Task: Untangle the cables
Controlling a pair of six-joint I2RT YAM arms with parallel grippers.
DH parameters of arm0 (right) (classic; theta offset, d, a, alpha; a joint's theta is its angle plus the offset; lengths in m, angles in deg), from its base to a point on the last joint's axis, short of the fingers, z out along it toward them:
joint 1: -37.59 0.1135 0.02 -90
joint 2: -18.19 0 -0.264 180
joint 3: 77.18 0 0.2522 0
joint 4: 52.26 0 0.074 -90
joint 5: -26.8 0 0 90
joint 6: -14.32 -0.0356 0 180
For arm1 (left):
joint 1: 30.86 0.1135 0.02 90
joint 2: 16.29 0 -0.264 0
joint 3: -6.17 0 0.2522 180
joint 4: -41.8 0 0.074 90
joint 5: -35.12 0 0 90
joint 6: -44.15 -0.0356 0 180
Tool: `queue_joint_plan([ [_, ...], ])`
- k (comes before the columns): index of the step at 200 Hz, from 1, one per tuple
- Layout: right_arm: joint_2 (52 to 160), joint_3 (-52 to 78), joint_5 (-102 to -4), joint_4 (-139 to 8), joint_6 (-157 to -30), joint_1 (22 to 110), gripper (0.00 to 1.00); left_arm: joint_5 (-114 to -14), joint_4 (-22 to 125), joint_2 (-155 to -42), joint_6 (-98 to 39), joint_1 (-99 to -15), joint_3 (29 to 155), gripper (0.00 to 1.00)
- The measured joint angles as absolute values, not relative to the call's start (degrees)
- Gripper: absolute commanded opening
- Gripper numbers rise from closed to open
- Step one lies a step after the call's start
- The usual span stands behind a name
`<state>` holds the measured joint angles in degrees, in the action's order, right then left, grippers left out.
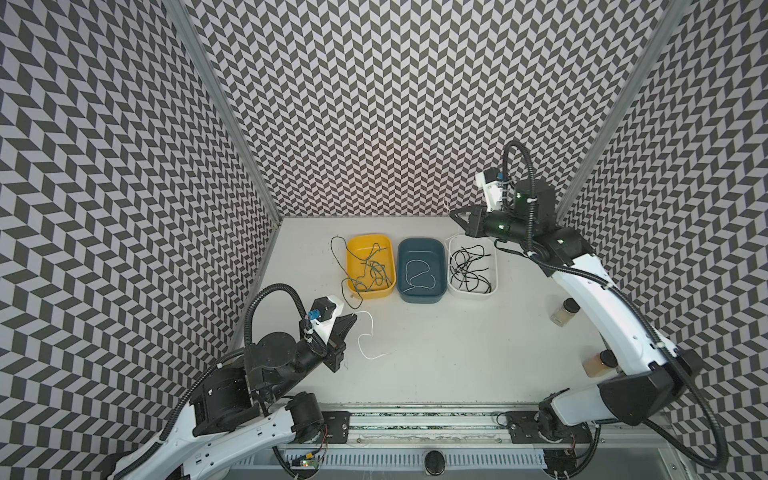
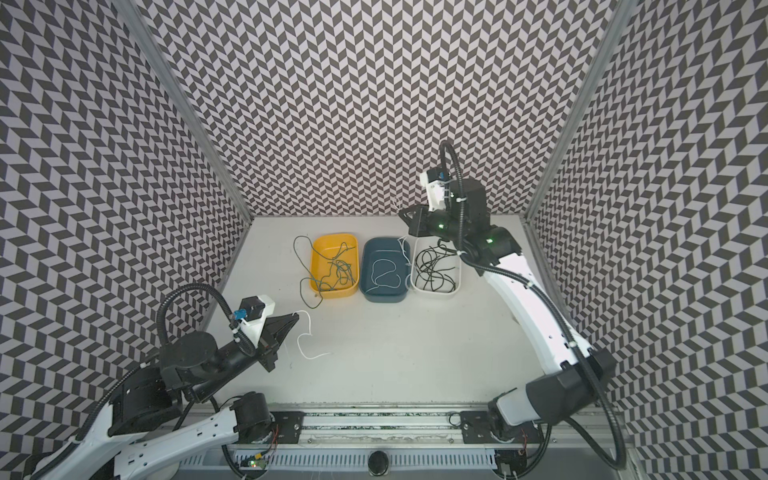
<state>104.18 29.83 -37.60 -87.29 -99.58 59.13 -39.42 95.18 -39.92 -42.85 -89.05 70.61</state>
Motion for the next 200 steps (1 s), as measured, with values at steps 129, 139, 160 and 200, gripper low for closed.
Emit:
queue_joint_plan([
  [129, 116.8, 35.2, -36.9, -83.6, -95.7, 60.7, 0.0, -44.6, 89.8, -40.0, -42.2, -82.2, 63.9, 0.0],
  [139, 118.2, 34.9, -37.0, -83.5, -95.6, 60.9, 0.0, -45.1, 89.8, -40.0, -42.1, -81.9, 63.8, 0.0],
  [160, 121.2, 34.8, -37.2, -83.5, -95.0, 61.4, 0.0, -45.9, 89.8, -40.0, -42.1, -81.7, 63.5, 0.0],
  [200, 123.9, 31.4, -37.5, -81.9, -94.3, 62.2, 0.0, -46.6, 89.8, -40.0, -42.1, -81.4, 63.5, 0.0],
])
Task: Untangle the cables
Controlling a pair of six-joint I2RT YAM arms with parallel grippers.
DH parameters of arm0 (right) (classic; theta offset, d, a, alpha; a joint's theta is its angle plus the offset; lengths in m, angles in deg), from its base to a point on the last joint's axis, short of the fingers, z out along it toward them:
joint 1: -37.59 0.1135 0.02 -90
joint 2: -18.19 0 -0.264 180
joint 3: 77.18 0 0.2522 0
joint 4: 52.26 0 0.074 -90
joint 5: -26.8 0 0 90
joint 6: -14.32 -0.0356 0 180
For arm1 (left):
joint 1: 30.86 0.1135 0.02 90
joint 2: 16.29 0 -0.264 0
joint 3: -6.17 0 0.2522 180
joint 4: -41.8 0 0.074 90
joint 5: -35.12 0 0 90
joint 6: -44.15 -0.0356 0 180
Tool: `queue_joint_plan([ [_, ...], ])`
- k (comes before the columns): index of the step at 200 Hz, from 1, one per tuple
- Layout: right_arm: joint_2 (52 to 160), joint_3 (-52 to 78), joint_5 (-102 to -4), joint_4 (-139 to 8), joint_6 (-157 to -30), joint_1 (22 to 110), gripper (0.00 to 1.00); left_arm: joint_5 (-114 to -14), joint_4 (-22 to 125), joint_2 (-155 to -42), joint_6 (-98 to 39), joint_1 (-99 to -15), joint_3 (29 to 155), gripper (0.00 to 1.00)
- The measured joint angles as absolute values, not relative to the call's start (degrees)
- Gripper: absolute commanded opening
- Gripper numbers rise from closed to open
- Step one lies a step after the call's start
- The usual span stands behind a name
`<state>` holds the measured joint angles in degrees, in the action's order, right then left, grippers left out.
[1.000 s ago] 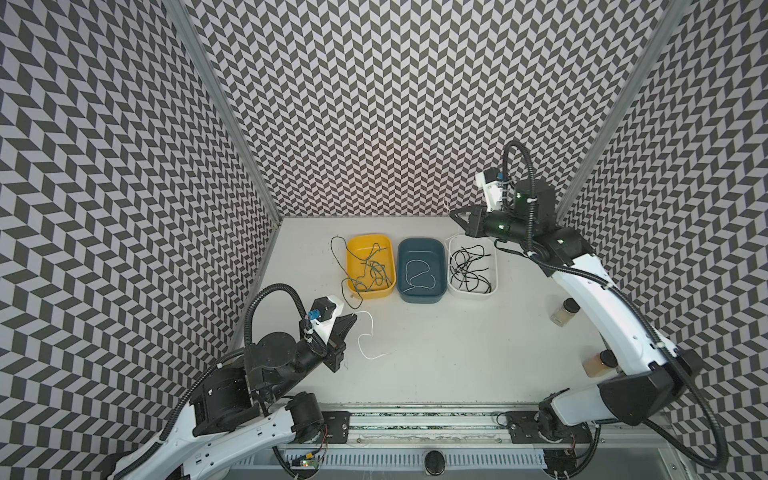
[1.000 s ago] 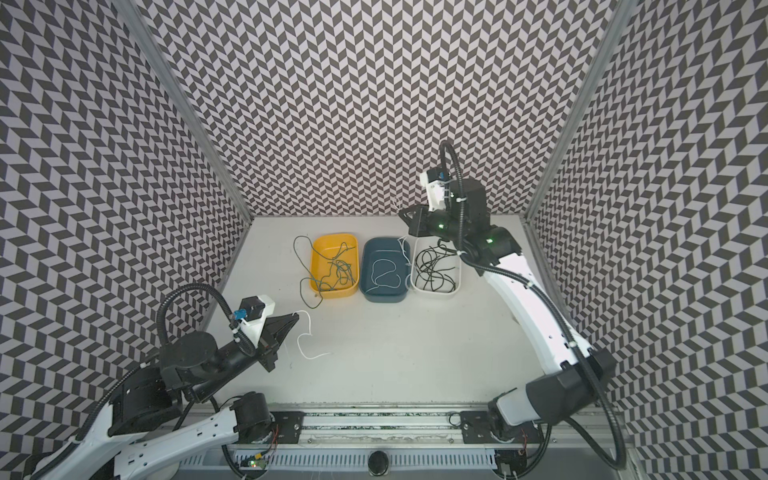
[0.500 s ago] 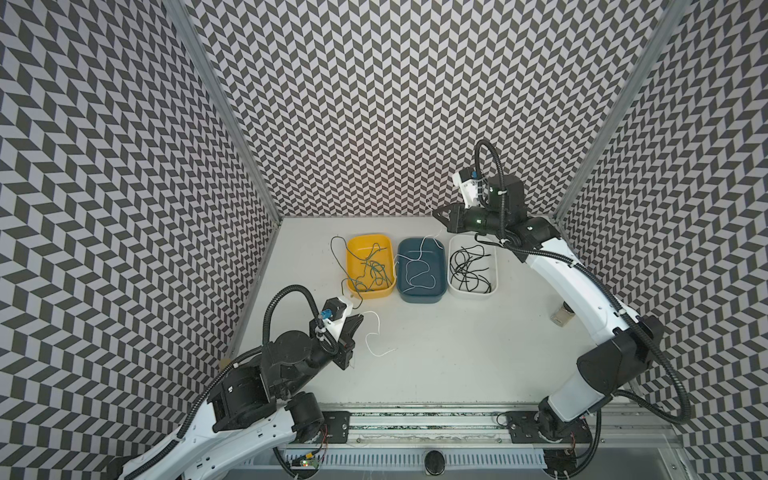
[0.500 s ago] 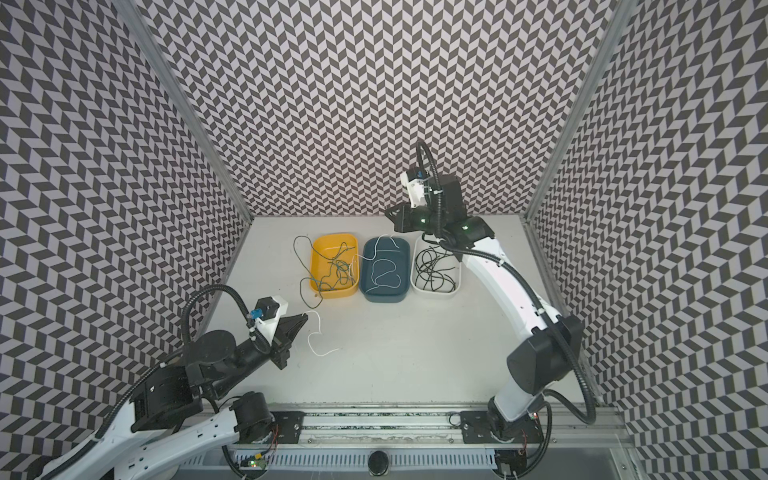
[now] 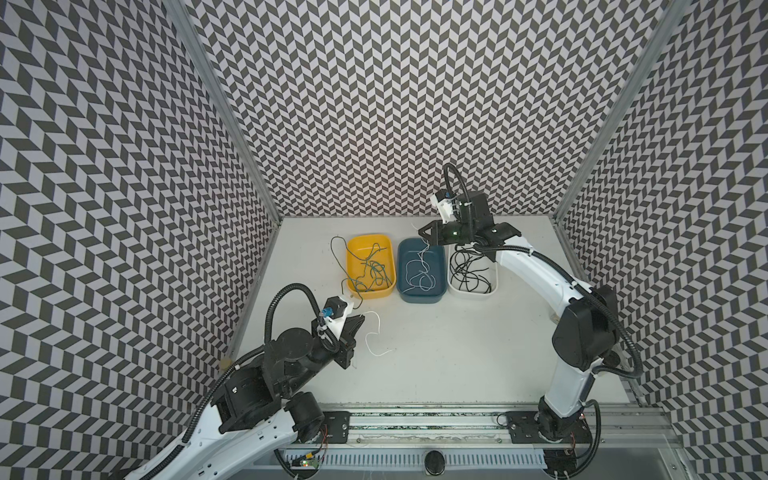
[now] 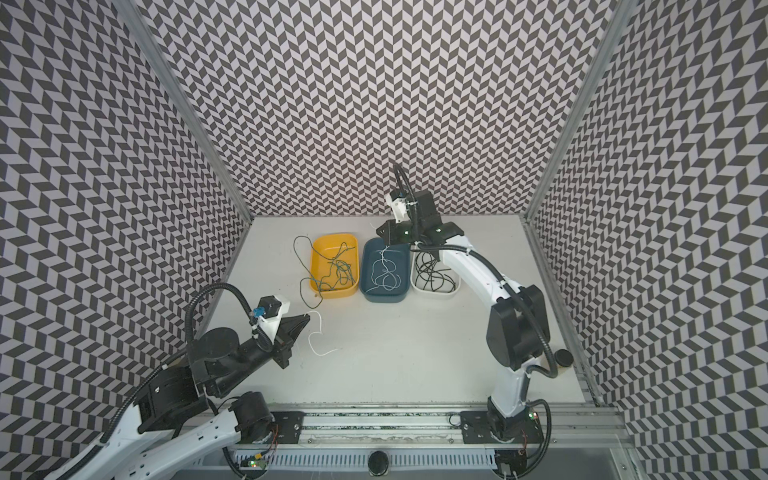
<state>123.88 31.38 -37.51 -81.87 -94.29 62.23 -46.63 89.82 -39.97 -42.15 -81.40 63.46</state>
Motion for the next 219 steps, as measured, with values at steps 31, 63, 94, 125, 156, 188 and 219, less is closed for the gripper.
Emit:
queue_joint_plan([
  [31, 125.2, 28.9, -38.1, -80.8, -94.2, 62.6, 0.0, -47.3, 89.8, -40.0, -42.1, -81.0, 63.4, 0.0],
  [63, 126.9, 26.7, -41.2, -80.8, -94.6, 62.8, 0.02, -48.0, 89.8, -40.2, -42.1, -80.7, 63.4, 0.0],
  [94, 129.2, 26.7, -43.0, -83.8, -95.5, 62.8, 0.11, -48.1, 89.8, -40.8, -41.7, -80.6, 63.4, 0.0],
  [125, 131.4, 28.5, -44.1, -89.2, -96.0, 62.8, 0.33, -48.6, 89.8, -43.0, -40.9, -80.4, 63.8, 0.0],
  [156, 131.4, 29.1, -45.3, -92.5, -96.1, 62.8, 0.43, -49.2, 89.8, -47.5, -39.8, -80.4, 65.8, 0.0],
  [188, 129.3, 29.1, -47.2, -94.6, -96.2, 62.8, 0.52, -49.3, 89.9, -51.9, -38.2, -80.0, 69.3, 0.0],
  [219, 121.8, 27.5, -49.6, -93.5, -96.2, 62.8, 0.6, -50.1, 89.3, -59.7, -37.1, -78.4, 74.3, 0.0],
])
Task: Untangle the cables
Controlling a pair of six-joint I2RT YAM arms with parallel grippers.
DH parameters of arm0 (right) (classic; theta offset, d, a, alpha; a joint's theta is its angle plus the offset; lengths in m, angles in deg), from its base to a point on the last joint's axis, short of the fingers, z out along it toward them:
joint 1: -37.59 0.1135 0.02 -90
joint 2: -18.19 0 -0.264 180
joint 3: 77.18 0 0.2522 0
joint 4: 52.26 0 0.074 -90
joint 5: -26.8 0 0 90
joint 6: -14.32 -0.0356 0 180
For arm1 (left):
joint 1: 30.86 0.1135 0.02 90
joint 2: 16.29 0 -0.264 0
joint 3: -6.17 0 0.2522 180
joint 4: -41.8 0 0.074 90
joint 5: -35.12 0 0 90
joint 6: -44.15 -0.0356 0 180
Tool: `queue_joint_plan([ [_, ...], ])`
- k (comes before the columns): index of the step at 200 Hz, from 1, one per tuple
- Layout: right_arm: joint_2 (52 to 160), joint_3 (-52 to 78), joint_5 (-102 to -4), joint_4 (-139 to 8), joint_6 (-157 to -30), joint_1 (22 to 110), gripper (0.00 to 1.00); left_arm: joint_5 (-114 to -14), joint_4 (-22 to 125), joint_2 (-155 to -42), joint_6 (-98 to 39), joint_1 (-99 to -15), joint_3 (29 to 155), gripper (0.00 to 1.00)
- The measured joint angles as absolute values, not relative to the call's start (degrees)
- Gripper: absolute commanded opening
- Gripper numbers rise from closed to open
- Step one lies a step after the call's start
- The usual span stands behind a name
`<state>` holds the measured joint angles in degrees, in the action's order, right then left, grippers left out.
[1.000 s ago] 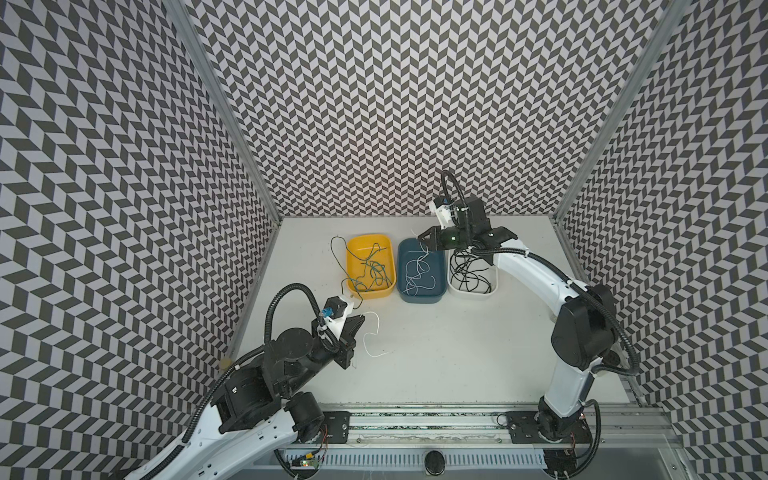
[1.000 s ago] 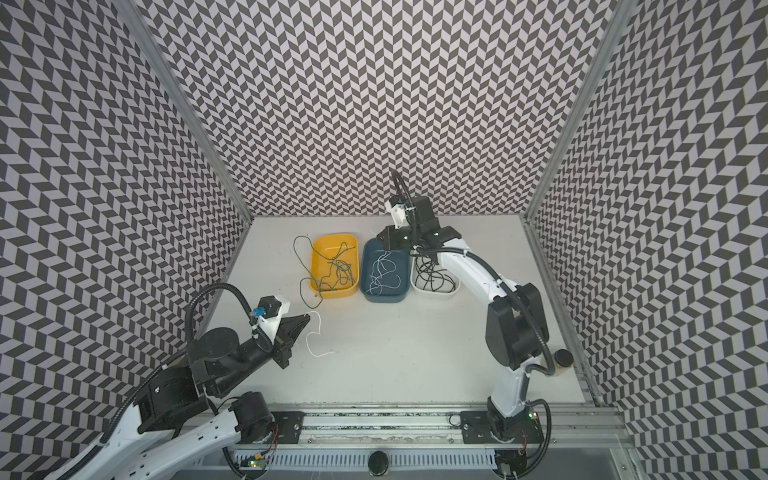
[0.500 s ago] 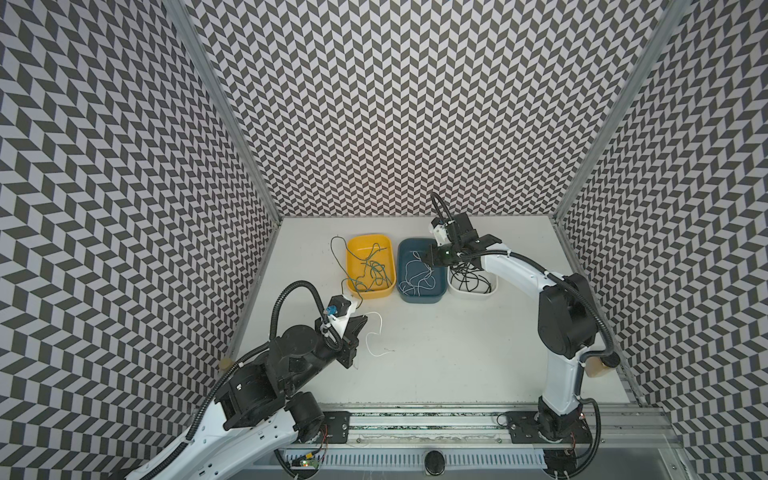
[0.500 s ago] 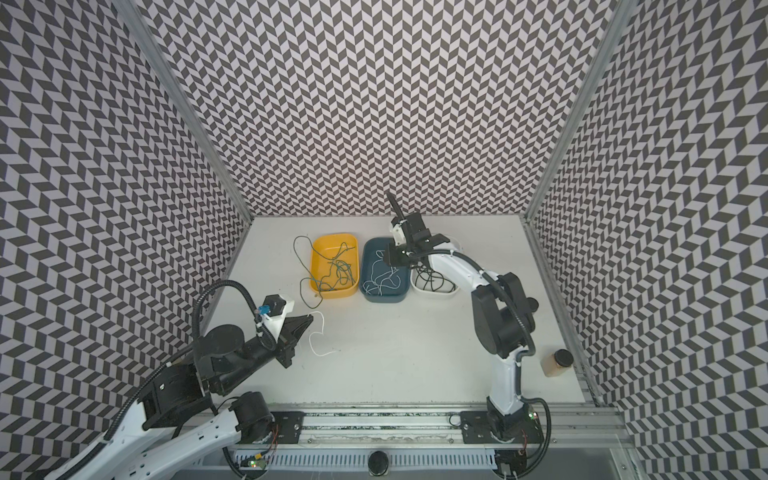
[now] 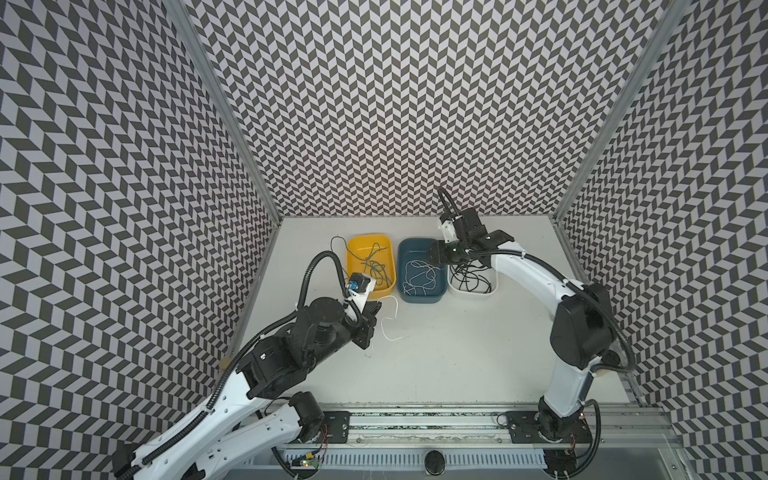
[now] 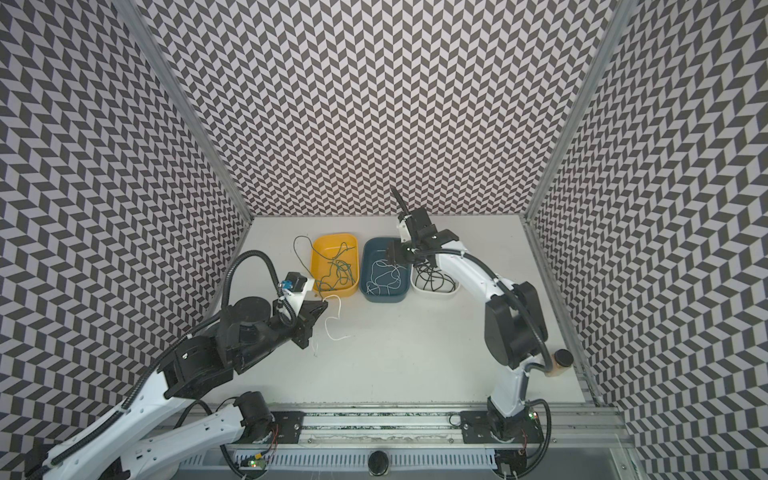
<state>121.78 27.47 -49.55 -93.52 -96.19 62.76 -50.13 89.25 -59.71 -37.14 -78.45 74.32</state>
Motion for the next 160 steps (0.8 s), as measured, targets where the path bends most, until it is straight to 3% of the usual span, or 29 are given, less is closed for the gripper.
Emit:
queue_joint_plan([
  [37, 112.9, 26.5, -51.3, -93.4, -96.6, 61.3, 0.6, -55.6, 86.2, -70.8, -35.0, -71.7, 79.1, 0.0],
  [103, 86.3, 8.6, -55.8, -88.3, -97.4, 60.6, 0.62, -62.4, 71.4, -91.3, -33.2, -66.3, 90.1, 0.0],
  [160, 70.5, -2.1, -55.5, -88.2, -97.3, 60.6, 0.62, -63.5, 62.9, -111.9, -31.7, -61.5, 95.3, 0.0],
])
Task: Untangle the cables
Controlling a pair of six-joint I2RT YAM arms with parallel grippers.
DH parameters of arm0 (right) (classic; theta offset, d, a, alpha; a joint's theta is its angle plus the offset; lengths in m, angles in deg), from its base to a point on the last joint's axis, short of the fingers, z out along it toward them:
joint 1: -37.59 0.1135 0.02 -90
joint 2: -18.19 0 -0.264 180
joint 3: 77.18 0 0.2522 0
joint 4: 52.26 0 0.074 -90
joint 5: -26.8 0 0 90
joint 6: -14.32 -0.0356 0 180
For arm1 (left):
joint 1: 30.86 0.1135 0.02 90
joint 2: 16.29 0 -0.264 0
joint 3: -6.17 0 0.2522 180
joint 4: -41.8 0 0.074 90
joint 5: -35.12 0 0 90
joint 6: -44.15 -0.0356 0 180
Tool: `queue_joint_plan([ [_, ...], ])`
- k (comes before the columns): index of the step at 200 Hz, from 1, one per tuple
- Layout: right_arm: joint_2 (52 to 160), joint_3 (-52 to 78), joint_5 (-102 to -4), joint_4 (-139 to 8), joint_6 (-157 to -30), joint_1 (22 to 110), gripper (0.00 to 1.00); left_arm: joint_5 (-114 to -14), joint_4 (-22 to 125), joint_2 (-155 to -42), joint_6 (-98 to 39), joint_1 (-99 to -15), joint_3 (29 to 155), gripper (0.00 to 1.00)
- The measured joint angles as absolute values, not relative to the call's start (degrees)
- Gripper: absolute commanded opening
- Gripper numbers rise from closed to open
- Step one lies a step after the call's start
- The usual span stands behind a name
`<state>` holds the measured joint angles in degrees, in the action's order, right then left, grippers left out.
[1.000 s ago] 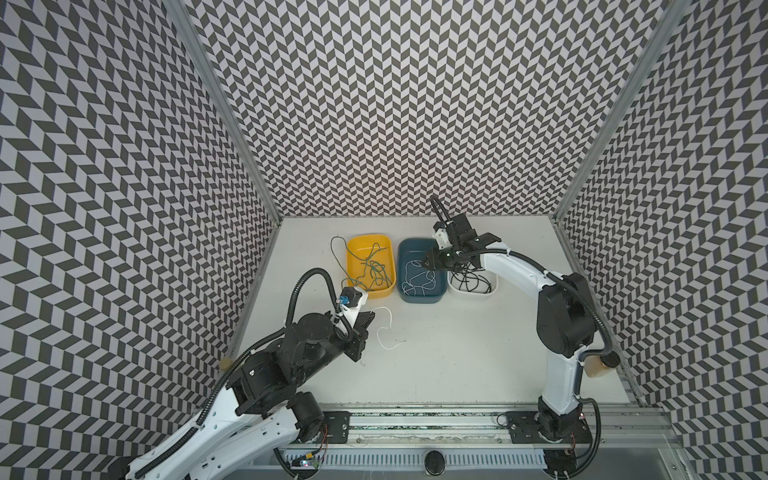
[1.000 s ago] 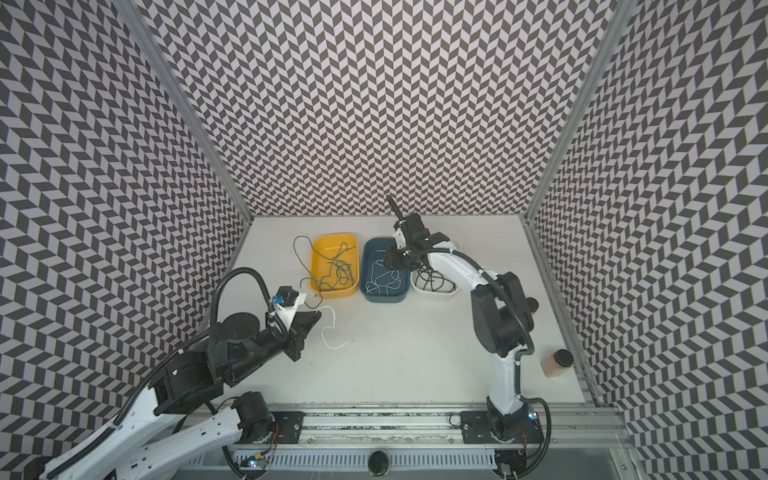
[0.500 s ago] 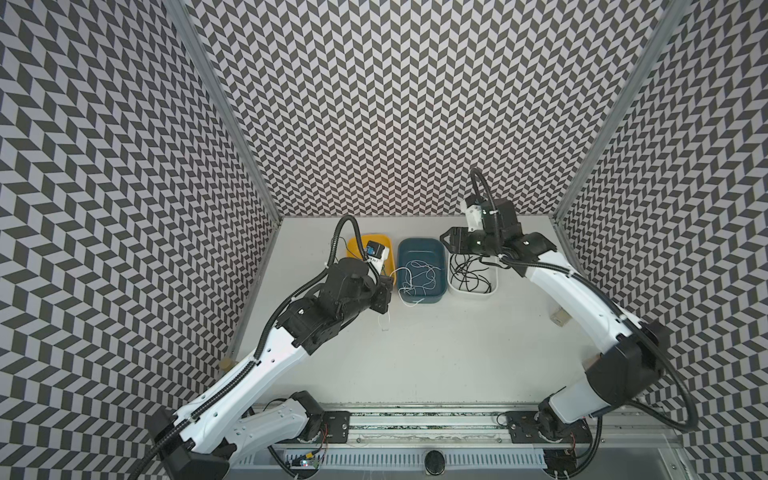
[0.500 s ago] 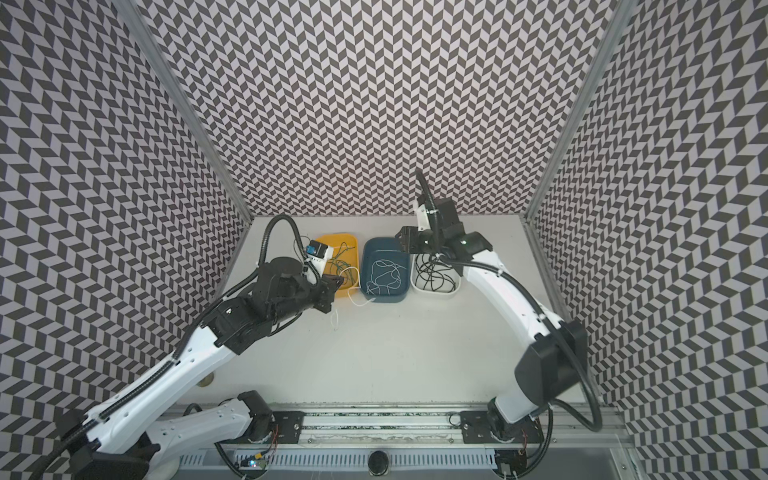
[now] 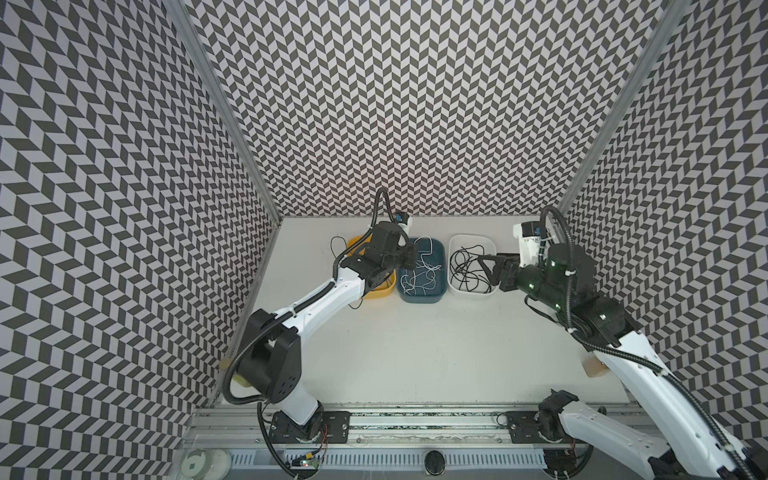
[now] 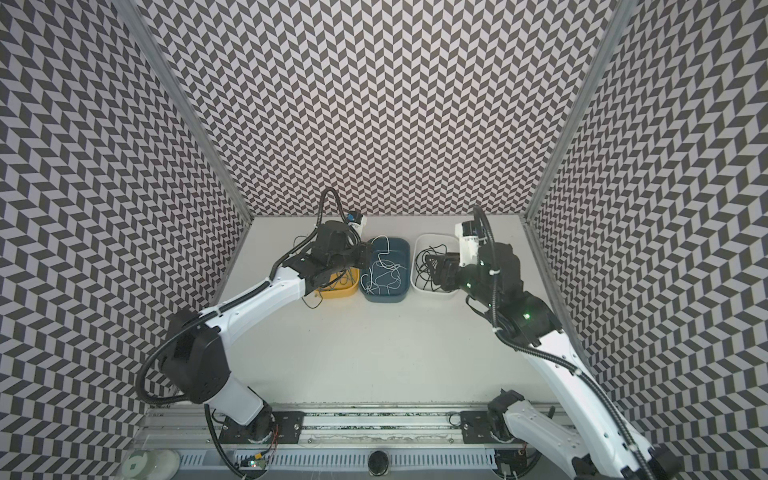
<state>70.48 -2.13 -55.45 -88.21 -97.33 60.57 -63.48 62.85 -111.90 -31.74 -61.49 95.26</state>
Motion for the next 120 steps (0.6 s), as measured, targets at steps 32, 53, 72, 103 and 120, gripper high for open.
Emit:
queue_joint_plan([
  [32, 64.0, -6.8, -53.2, -88.7, -97.7, 60.7, 0.62, -63.6, 60.2, -121.3, -30.7, -60.5, 99.4, 0.0],
  [53, 61.8, -8.0, -52.3, -89.7, -97.6, 60.7, 0.62, -63.0, 58.8, -125.4, -30.3, -60.7, 100.7, 0.0],
  [72, 60.5, -8.2, -51.6, -90.6, -97.4, 60.9, 0.63, -61.8, 58.7, -127.7, -29.2, -60.8, 101.4, 0.0],
  [103, 59.7, -8.3, -50.2, -91.2, -97.3, 61.0, 0.63, -61.0, 58.2, -128.1, -26.6, -60.4, 101.3, 0.01],
  [120, 59.8, -8.6, -49.6, -91.2, -97.3, 61.0, 0.63, -61.2, 58.1, -128.1, -25.5, -60.0, 101.3, 0.11],
])
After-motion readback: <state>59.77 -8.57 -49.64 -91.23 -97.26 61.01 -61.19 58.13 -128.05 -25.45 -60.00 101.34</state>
